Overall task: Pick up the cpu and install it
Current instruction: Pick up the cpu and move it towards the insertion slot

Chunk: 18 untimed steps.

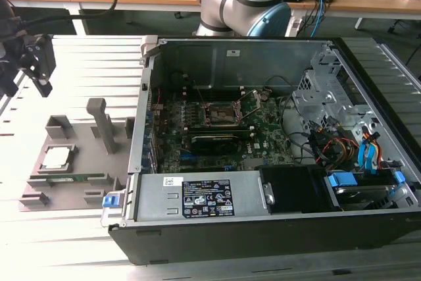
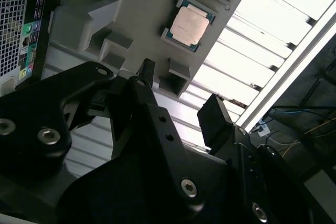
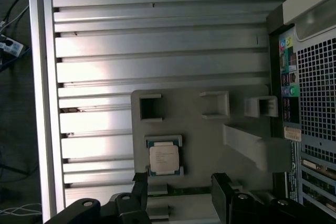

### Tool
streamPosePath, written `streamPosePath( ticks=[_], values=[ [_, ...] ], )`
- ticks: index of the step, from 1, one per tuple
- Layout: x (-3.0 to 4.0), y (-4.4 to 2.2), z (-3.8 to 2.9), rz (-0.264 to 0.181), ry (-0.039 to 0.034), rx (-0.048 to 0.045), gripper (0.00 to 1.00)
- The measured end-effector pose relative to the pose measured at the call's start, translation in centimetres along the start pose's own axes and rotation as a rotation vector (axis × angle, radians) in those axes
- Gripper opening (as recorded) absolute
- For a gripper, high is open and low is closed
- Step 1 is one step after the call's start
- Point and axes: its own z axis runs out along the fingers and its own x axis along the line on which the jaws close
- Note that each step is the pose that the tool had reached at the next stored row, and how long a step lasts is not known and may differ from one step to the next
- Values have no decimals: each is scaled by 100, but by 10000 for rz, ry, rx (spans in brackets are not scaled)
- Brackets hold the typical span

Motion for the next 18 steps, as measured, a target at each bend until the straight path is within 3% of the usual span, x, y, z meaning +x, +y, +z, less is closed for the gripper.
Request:
streamPosePath(
  ticks=[5,18],
  values=[
    [3,0,100,0,0,1,60],
    [6,0,236,0,0,1,60]
  ],
)
